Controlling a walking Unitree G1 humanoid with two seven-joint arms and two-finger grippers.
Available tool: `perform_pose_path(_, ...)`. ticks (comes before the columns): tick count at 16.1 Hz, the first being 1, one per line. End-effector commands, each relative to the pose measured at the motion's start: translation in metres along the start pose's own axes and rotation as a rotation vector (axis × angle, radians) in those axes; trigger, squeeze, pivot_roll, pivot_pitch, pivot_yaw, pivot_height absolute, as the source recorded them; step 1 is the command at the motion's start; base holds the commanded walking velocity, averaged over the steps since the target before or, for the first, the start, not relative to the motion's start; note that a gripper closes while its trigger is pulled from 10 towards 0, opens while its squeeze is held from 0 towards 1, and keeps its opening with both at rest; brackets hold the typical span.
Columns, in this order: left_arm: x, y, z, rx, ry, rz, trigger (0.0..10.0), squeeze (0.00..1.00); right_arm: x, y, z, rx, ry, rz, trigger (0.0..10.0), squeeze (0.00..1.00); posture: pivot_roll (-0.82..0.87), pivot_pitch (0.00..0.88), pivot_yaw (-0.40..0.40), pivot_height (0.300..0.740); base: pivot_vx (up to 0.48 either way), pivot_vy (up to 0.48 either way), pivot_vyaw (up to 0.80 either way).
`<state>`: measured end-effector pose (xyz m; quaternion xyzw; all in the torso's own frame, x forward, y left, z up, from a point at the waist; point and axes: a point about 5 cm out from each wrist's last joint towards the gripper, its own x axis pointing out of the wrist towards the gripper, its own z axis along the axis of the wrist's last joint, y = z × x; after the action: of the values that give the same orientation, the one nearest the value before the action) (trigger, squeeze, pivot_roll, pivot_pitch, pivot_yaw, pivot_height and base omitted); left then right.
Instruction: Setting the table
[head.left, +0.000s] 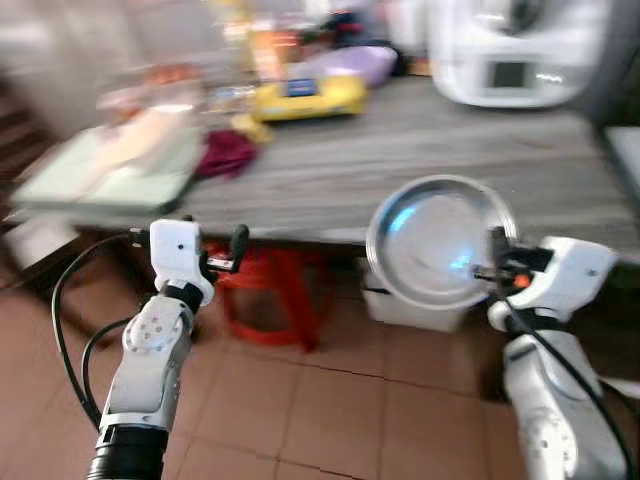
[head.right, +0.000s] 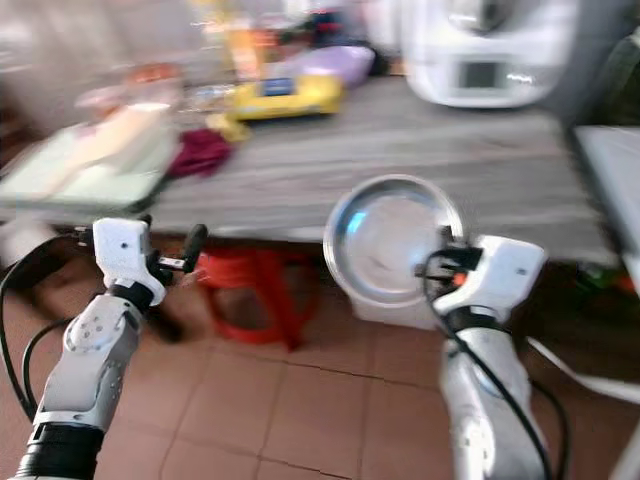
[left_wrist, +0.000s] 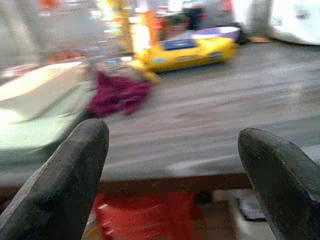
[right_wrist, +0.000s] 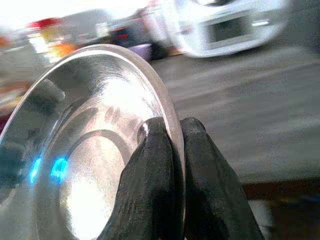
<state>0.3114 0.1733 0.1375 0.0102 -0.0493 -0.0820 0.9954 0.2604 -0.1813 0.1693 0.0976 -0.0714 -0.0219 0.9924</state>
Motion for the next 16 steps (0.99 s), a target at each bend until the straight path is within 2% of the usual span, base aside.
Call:
perform_pose_path(1,0.001,-0.009,0.0,-0.005,0.001,-0.03,10.0,0.0,0.001,-0.001,0.0,0.001,-0.001,-0.005,10.0,0.0,-0.17,0.116,0.125,0.74,0.0,0.0,0.0)
perform_pose_path(5,0.001,-0.023,-0.002,-0.04,0.0,-0.083,10.0,0.0,0.003,0.003,-0.001,0.011,0.003,-0.001,10.0,0.0,-0.18,0.112,0.123,0.74,0.0,0.0,0.0)
perform_pose_path(12,0.006,-0.031,0.003,-0.066,-0.021,-0.134,10.0,0.0,0.005,0.006,-0.004,0.037,0.016,0.001,10.0,0.0,-0.18,0.091,0.127,0.74,0.0,0.0,-0.23)
perform_pose_path(16,0.006,-0.035,0.002,-0.071,-0.022,-0.159,10.0,0.0,0.006,0.008,-0.004,0.031,0.013,0.007,10.0,0.0,-0.18,0.086,0.128,0.74,0.286,0.0,0.0)
